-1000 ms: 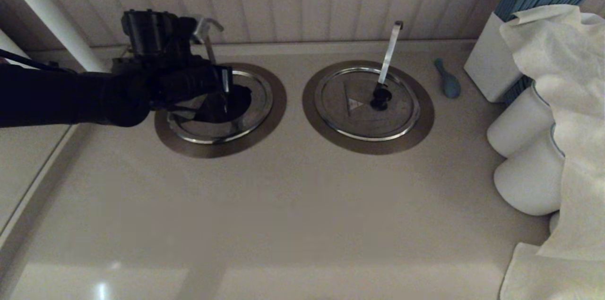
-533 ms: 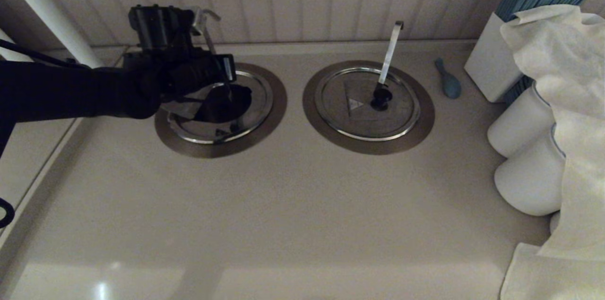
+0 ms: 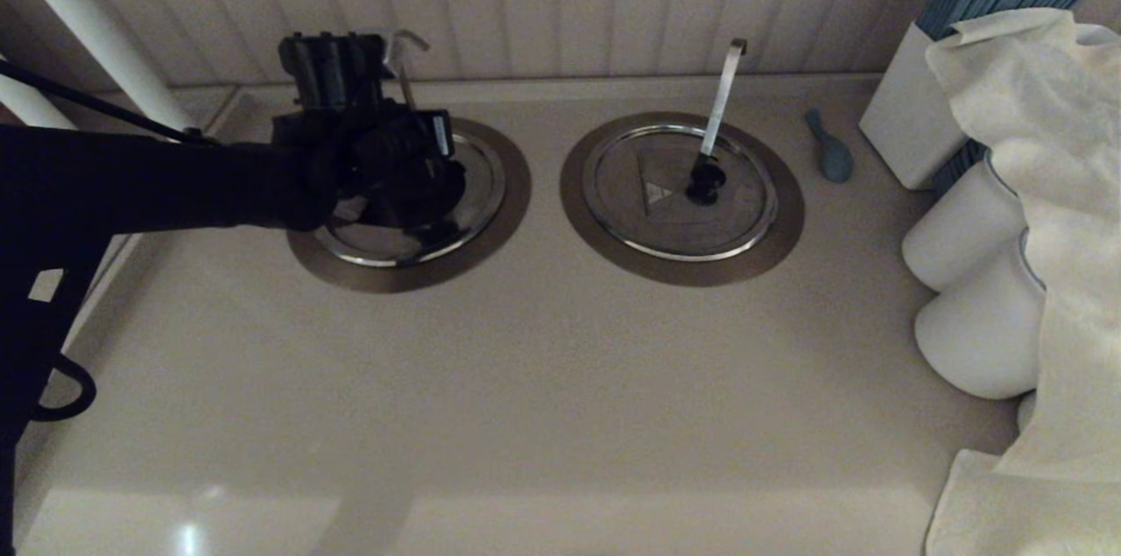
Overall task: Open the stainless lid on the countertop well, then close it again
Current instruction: Stir with a spoon
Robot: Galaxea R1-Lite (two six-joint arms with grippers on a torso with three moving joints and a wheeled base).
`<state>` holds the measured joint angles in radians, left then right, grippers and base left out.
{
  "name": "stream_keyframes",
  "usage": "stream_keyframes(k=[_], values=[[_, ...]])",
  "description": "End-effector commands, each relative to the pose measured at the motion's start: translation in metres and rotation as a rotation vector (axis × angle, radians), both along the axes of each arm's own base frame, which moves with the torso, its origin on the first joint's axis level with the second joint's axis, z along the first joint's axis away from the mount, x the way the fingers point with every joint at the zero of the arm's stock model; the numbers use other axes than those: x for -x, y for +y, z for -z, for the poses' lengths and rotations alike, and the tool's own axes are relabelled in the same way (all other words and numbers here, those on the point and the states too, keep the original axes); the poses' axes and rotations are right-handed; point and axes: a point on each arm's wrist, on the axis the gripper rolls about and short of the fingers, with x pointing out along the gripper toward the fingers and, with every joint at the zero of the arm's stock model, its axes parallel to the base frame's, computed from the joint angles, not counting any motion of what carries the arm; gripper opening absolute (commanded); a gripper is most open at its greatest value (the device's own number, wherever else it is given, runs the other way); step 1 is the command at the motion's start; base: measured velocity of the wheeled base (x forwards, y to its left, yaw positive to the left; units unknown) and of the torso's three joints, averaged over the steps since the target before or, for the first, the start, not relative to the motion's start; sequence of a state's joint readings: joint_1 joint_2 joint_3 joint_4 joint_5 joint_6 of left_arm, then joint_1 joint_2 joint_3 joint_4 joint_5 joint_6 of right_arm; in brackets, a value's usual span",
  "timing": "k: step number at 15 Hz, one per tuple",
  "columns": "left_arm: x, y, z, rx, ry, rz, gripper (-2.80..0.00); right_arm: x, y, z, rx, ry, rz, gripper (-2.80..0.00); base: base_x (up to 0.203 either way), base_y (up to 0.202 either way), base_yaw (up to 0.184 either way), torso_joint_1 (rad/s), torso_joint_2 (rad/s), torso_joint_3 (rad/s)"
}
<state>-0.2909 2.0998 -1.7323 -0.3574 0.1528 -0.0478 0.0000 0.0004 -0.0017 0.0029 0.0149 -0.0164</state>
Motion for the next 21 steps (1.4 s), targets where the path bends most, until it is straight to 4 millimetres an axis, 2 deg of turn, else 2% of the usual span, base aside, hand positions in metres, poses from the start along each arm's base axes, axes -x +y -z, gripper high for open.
stream_keyframes(k=[1, 3, 4, 12, 17, 20, 21], values=[[-0.006, -0.006, 0.010, -0.006, -0.002, -0.006, -2.80, 0.000, 0.000, 0.000, 0.000, 0.000, 0.000, -2.80, 0.000, 0.000, 0.000, 0.000, 0.00, 0.000], [-0.008, -0.013, 0.017, -0.023, 0.006, -0.035, -2.80, 0.000, 0.000, 0.000, 0.000, 0.000, -0.001, -2.80, 0.000, 0.000, 0.000, 0.000, 0.00, 0.000], [-0.008, -0.014, 0.017, -0.024, 0.006, -0.037, 0.00, 0.000, 0.000, 0.000, 0.000, 0.000, 0.000, -2.80, 0.000, 0.000, 0.000, 0.000, 0.00, 0.000], [0.003, -0.017, -0.002, 0.008, -0.064, -0.027, 0.00, 0.000, 0.000, 0.000, 0.000, 0.000, 0.000, -2.80, 0.000, 0.000, 0.000, 0.000, 0.00, 0.000], [0.034, -0.004, -0.045, 0.045, -0.148, -0.031, 0.00, 0.000, 0.000, 0.000, 0.000, 0.000, 0.000, -2.80, 0.000, 0.000, 0.000, 0.000, 0.00, 0.000], [0.049, 0.012, -0.066, 0.061, -0.180, -0.055, 0.00, 0.000, 0.000, 0.000, 0.000, 0.000, 0.000, -2.80, 0.000, 0.000, 0.000, 0.000, 0.00, 0.000], [0.051, 0.025, -0.071, 0.054, -0.164, -0.086, 0.00, 0.000, 0.000, 0.000, 0.000, 0.000, 0.000, -2.80, 0.000, 0.000, 0.000, 0.000, 0.00, 0.000]])
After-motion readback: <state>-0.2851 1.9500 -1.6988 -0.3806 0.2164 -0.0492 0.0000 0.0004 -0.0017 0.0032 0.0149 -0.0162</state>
